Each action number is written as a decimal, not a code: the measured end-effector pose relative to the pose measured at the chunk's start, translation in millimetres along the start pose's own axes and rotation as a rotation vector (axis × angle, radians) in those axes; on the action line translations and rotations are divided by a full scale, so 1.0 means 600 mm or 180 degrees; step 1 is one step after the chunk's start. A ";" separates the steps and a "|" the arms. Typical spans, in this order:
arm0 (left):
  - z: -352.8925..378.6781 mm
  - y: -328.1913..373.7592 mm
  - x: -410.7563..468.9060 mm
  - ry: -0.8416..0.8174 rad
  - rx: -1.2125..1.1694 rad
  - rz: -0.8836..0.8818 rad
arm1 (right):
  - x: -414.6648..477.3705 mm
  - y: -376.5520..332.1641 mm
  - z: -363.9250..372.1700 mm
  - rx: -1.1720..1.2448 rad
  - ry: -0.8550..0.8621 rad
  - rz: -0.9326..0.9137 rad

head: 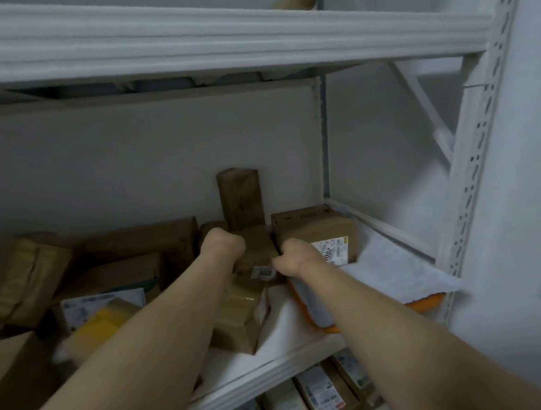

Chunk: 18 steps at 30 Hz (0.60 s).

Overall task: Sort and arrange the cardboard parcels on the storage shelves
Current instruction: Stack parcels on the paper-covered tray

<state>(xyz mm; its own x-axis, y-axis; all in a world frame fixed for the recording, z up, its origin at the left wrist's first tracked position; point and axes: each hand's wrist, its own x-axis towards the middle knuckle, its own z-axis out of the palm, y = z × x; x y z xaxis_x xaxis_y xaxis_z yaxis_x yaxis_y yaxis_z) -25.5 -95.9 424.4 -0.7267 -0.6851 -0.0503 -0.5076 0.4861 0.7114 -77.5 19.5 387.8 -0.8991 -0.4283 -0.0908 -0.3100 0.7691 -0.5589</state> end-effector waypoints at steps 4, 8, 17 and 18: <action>-0.047 -0.030 0.029 0.0063 0.0176 -0.0048 | 0.046 -0.043 0.042 -0.0017 -0.0095 0.0139; -0.065 -0.043 0.054 0.0007 0.0247 -0.0133 | 0.084 -0.066 0.065 -0.0410 -0.0199 0.0266; -0.070 -0.045 0.100 -0.0026 0.0267 -0.0328 | 0.147 -0.096 0.099 -0.1498 -0.0275 0.0417; -0.069 -0.047 0.105 -0.0047 0.0264 -0.0328 | 0.152 -0.099 0.100 -0.1544 -0.0335 0.0443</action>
<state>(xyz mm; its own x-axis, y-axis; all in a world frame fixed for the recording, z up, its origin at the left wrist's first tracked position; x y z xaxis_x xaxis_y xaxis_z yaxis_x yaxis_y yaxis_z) -37.8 -175.0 430.3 -0.6752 -0.7260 -0.1309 -0.6160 0.4572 0.6415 -122.6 -93.4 363.3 -0.9138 -0.3323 -0.2336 -0.3197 0.9431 -0.0913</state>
